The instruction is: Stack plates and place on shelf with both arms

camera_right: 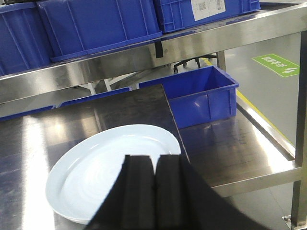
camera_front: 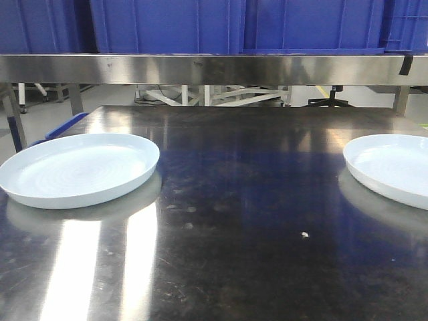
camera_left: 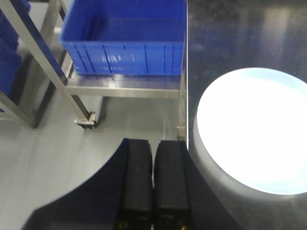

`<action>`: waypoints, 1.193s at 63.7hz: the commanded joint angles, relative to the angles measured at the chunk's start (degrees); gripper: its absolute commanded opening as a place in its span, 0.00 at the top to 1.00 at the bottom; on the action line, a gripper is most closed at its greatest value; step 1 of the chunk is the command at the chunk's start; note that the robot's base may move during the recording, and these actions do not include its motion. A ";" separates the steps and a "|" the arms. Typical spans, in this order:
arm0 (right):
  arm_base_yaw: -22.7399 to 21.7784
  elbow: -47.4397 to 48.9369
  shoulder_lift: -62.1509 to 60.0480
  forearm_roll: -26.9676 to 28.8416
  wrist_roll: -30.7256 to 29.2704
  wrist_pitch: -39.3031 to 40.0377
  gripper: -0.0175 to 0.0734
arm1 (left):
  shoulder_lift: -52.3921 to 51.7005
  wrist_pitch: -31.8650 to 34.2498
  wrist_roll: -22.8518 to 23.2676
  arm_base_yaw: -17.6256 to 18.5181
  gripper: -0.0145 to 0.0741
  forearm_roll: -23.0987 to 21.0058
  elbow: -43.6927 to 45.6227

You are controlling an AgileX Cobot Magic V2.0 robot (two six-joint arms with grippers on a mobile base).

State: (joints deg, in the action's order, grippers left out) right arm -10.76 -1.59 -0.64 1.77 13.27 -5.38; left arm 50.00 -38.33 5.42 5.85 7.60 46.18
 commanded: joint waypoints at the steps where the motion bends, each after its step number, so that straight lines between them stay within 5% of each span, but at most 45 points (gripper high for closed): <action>1: -0.01 -0.12 -0.97 -0.05 -0.48 4.76 0.75 | -0.27 2.75 0.18 0.80 0.74 -0.48 2.32; 65: 0.00 -0.12 -0.97 -0.64 -1.35 4.99 0.75 | 0.08 10.96 0.18 1.16 0.74 -0.31 2.32; 76: 0.00 -0.12 -0.97 0.36 -1.69 10.02 0.75 | 0.08 10.96 0.18 1.16 0.74 -0.31 2.32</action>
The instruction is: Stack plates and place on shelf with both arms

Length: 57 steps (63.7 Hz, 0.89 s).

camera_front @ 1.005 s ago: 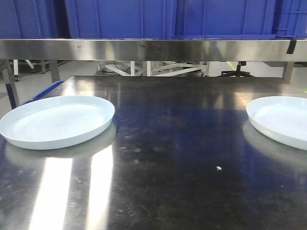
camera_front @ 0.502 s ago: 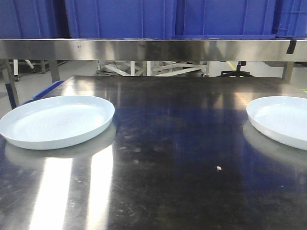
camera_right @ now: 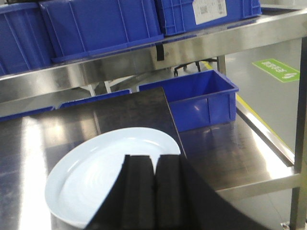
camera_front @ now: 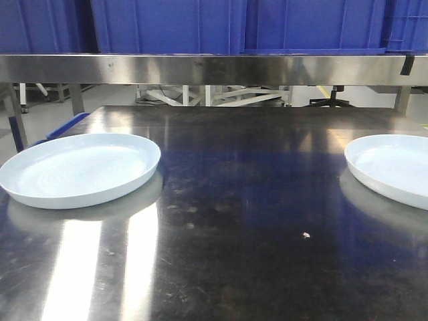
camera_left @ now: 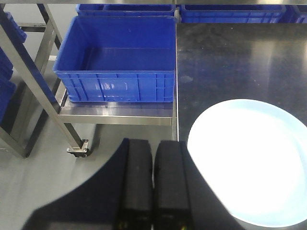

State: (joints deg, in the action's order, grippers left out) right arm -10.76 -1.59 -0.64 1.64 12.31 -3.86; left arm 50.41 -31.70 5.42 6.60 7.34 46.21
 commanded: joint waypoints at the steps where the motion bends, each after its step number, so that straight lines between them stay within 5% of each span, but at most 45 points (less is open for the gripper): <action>1: 0.00 -0.12 -0.97 0.63 -0.73 9.16 0.75 | -0.32 4.33 0.18 0.42 0.74 -0.05 2.29; 8: 0.36 1.62 -0.91 0.80 -0.73 9.51 0.75 | -0.32 4.06 0.18 0.42 0.74 -0.05 2.29; 22: 2.32 14.93 6.23 1.22 -0.39 -10.10 0.75 | -0.32 3.01 0.18 0.42 0.74 -1.34 2.29; 35: 4.04 27.07 26.91 -0.93 -0.92 -21.80 0.75 | -0.32 1.04 0.18 2.39 0.74 -1.60 2.29; 57: 4.37 33.63 42.92 -0.24 -0.92 -16.59 0.75 | -0.32 0.40 0.18 2.68 0.74 -1.75 2.29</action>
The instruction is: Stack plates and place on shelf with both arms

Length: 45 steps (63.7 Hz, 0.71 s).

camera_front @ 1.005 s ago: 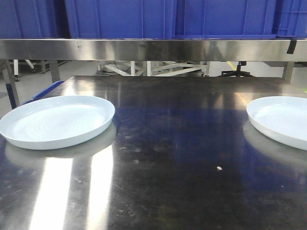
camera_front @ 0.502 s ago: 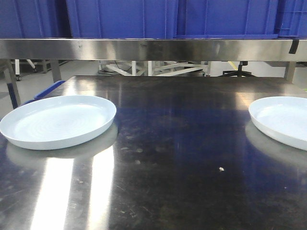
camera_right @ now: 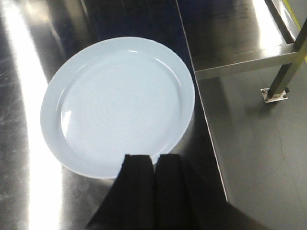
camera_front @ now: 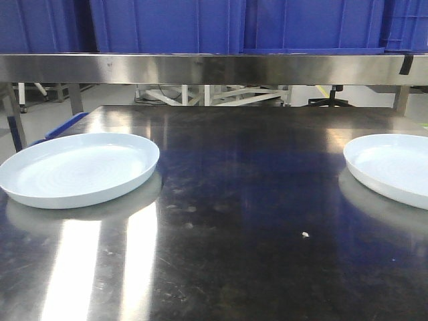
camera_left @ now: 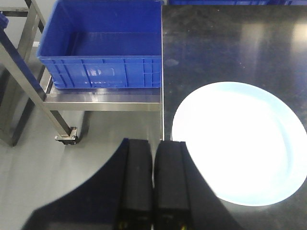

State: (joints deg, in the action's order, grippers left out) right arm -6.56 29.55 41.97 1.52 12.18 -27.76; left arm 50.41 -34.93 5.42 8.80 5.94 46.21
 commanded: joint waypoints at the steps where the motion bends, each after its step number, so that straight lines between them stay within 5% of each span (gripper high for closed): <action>1: 0.17 2.50 0.31 -0.12 -0.79 8.04 0.75 | -0.32 3.63 0.18 0.48 0.74 -0.34 2.29; 20: 0.17 2.50 0.31 -0.18 -0.79 11.28 0.71 | -0.32 4.34 0.18 0.48 0.74 -0.34 2.29; 30: 0.11 2.50 1.29 -0.43 -0.79 10.53 0.31 | 0.42 4.47 0.68 0.48 0.72 -0.38 2.29; 35: 0.11 2.50 1.29 -0.43 -0.79 11.08 0.19 | 1.79 5.23 0.68 0.48 0.65 -1.47 2.29; 45: 0.11 2.50 1.29 -0.43 -0.79 11.41 0.22 | 7.24 9.16 0.68 0.48 0.40 -3.52 2.29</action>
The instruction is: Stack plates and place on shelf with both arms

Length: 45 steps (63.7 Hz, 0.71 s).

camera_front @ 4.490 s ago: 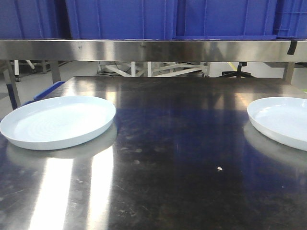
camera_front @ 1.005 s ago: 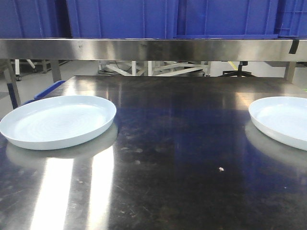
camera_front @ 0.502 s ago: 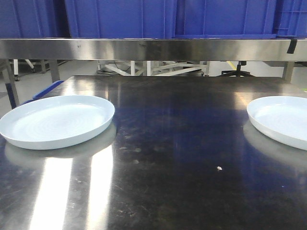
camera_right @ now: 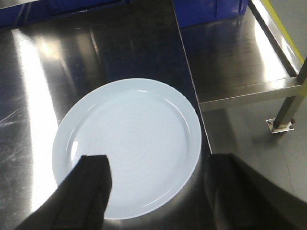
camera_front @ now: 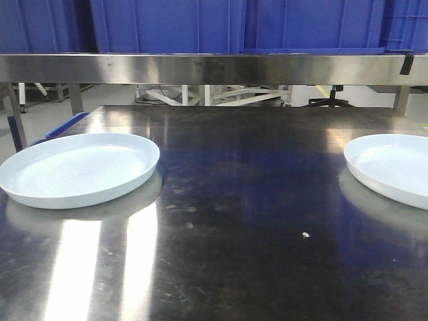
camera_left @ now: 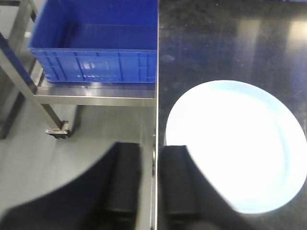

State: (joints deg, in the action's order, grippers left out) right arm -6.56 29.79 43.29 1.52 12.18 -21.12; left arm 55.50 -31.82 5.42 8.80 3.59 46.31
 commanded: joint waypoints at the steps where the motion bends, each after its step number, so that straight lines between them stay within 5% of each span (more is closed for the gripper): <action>1: 0.11 2.26 -0.03 -0.43 -0.79 4.76 0.23 | 2.86 6.30 0.68 0.48 0.38 -1.34 2.30; 45: 0.11 2.26 0.06 -0.43 -0.79 5.16 0.24 | 35.65 10.06 0.68 0.48 0.32 -2.75 13.12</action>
State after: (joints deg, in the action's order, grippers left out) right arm -6.56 29.79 43.31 1.52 12.18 -20.44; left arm 91.11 -25.03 5.53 8.80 1.45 56.81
